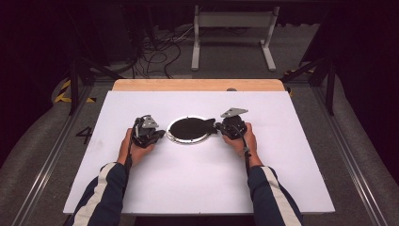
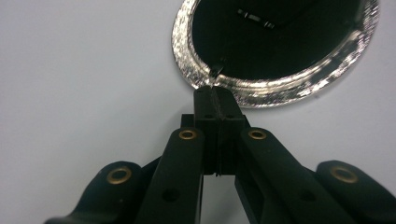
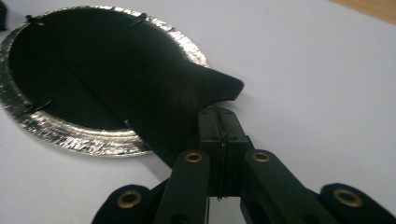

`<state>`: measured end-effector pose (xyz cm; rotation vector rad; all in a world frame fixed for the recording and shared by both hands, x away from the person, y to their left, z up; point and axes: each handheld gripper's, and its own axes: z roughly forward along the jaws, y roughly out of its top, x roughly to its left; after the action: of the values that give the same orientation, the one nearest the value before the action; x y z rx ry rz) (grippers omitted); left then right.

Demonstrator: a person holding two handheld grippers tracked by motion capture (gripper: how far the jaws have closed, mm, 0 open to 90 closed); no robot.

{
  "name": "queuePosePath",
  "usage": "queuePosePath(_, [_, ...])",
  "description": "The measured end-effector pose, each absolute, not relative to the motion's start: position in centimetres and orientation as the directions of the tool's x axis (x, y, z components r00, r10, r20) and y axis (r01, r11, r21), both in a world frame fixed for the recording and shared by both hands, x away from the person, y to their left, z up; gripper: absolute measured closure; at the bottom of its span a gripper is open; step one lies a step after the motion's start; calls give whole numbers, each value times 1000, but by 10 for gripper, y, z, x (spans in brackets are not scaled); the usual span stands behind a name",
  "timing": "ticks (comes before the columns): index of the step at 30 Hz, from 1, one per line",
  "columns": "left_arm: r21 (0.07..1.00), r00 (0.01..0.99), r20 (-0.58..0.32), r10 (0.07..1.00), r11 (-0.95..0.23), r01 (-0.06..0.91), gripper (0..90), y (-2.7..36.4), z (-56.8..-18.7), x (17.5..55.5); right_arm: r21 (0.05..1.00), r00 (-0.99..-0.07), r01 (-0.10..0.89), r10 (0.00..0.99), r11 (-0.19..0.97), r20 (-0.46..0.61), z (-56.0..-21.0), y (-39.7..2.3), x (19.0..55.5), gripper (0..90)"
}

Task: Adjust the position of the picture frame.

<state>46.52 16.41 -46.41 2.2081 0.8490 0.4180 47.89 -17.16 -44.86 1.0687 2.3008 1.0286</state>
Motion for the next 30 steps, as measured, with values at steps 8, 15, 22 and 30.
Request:
queuePosePath(8, [716, 736, 2, 677, -515, 471, 898, 161, -463, 476, 717, -672, 486, 738, 501, -61, -454, -169, 480, 900])
queuePosePath(15, [734, 742, -67, 668, -470, 489, 900, 168, -466, 479, 706, -720, 468, 693, 531, -45, -453, -170, 473, 900])
queuePosePath(22, [734, 749, -80, 657, -470, 491, 900, 166, -466, 478, 725, -740, 458, 672, 514, -9, -455, -176, 451, 900])
queuePosePath(30, [730, 760, -89, 644, -477, 490, 900, 162, -465, 474, 757, -773, 385, 633, 528, -48, -455, -174, 419, 900])
